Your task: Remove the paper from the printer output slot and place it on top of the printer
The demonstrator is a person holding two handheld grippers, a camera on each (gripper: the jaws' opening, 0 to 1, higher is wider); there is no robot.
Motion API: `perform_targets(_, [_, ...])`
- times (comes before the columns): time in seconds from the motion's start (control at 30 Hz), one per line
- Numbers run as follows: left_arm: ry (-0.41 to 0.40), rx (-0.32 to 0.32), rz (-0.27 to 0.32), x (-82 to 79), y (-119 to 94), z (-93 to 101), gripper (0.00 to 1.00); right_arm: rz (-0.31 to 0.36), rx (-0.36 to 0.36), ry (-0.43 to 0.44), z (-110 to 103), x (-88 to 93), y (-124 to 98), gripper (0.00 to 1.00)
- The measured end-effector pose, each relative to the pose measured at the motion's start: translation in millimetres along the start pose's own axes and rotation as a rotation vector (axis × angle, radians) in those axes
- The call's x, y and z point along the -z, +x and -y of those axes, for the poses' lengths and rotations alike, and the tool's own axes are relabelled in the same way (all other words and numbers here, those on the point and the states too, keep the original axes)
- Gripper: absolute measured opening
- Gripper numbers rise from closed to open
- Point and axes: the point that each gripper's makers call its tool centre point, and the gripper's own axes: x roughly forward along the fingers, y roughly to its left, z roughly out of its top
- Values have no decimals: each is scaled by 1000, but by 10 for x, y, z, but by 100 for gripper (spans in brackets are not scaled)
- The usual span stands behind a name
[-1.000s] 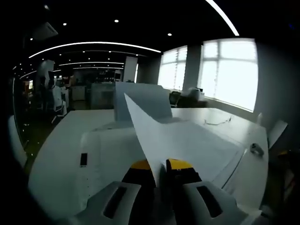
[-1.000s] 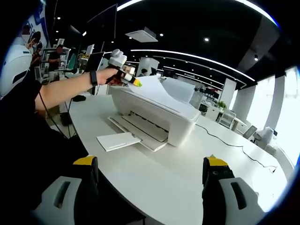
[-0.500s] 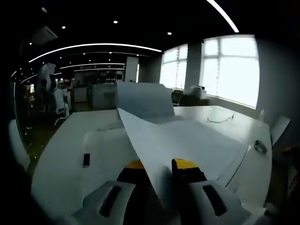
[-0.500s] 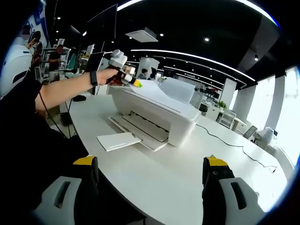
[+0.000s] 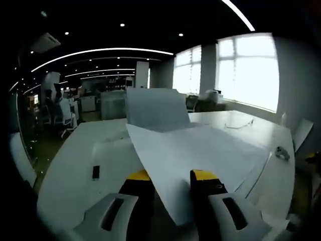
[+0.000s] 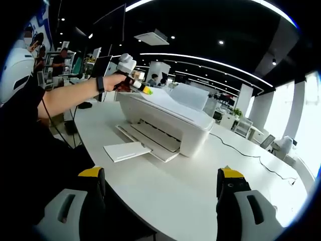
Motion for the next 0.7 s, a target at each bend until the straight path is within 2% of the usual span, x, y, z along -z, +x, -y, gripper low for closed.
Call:
perform_targets(0.5, [14,-18,-17,31,26,-49,43,0,-1,-1,-2,-5,6,87])
perform_targets(0.7, [17,-26,-12,19,13,-57,44,-2,-1,-1,-7,0,9,87])
